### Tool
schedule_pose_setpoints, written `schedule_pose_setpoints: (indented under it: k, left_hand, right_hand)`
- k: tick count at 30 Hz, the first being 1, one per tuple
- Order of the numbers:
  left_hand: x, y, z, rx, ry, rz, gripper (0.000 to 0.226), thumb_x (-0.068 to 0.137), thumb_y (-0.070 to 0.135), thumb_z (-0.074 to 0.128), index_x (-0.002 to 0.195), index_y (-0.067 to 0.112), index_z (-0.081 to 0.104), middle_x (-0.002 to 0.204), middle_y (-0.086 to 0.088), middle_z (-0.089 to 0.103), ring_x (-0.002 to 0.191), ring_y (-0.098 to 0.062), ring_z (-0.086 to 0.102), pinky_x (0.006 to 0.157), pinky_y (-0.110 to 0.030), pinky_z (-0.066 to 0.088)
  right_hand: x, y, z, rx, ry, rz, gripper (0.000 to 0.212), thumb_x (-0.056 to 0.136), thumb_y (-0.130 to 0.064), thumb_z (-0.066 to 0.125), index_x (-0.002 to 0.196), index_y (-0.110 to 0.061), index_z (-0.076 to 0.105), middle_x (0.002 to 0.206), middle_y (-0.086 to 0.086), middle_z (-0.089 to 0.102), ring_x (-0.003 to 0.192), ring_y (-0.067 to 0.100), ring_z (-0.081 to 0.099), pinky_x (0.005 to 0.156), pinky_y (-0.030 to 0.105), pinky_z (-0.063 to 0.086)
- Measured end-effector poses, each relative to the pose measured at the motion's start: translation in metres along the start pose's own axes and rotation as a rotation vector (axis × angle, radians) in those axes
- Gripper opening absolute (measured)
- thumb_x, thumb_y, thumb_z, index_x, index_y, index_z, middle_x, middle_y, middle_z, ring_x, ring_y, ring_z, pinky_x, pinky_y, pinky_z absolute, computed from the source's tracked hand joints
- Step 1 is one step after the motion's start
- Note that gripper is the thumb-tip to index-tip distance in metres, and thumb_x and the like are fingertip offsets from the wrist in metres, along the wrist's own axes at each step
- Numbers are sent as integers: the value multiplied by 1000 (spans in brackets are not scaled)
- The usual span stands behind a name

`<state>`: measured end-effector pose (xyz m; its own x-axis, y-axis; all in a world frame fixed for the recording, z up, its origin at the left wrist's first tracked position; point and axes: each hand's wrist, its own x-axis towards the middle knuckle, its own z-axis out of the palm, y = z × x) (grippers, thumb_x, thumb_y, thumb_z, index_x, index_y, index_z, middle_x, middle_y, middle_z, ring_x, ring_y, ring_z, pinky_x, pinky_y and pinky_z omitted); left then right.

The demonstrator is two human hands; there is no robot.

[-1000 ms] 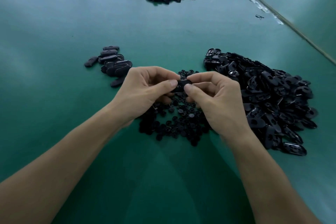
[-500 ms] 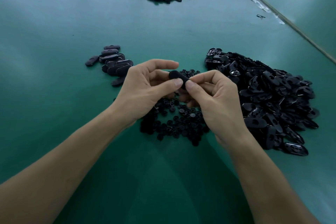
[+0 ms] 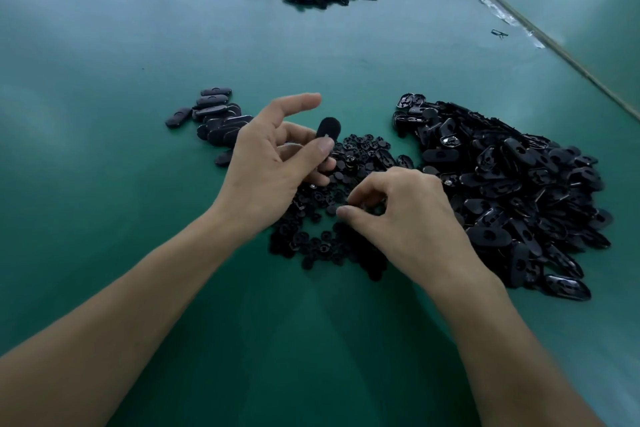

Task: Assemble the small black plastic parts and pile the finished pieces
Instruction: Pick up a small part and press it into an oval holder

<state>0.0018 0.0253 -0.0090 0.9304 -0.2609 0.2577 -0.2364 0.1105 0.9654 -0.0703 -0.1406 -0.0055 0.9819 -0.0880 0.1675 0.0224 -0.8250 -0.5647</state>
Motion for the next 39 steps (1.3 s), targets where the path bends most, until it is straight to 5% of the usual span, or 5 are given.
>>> schedule_pose_setpoints:
  k: [6, 11, 15, 23, 39]
  left_hand:
    - [1, -3, 1, 22, -9, 37, 25, 87, -1, 73, 101, 19, 70, 76, 2, 74, 69, -11, 70, 65, -21, 56]
    - [2, -7, 0, 80, 22, 56, 30, 90, 0, 71, 106, 25, 74, 79, 2, 73, 70, -14, 68, 73, -34, 62]
    - [1, -8, 0, 74, 27, 56, 29, 89, 3, 72, 108, 24, 72, 77, 2, 73, 70, -15, 68, 69, -27, 59]
    - [2, -11, -1, 81, 87, 41, 16, 81, 12, 78, 95, 19, 72, 76, -2, 75, 67, -18, 71, 67, -30, 60]
    - [0, -6, 1, 50, 104, 13, 17, 88, -3, 72, 92, 13, 75, 72, -3, 75, 68, -16, 72, 65, -22, 58]
  right_hand:
    - [1, -6, 3, -7, -42, 3, 7, 87, -32, 76, 90, -27, 73, 85, -11, 66, 90, 15, 59, 82, 40, 53]
    - [0, -9, 4, 12, -39, 8, 17, 90, -24, 73, 106, -29, 69, 87, -14, 63, 85, 10, 56, 83, 37, 52]
    - [-1, -9, 7, -8, -44, -10, 12, 92, -22, 69, 104, -27, 70, 93, -9, 60, 85, 12, 58, 83, 38, 53]
    - [-2, -2, 5, -129, 21, 83, 28, 87, -48, 72, 104, -27, 67, 102, -5, 53, 102, 16, 53, 89, 31, 47]
    - [2, -8, 6, 74, 135, 18, 18, 102, -34, 55, 90, -22, 62, 78, -6, 64, 72, 16, 61, 68, 38, 51]
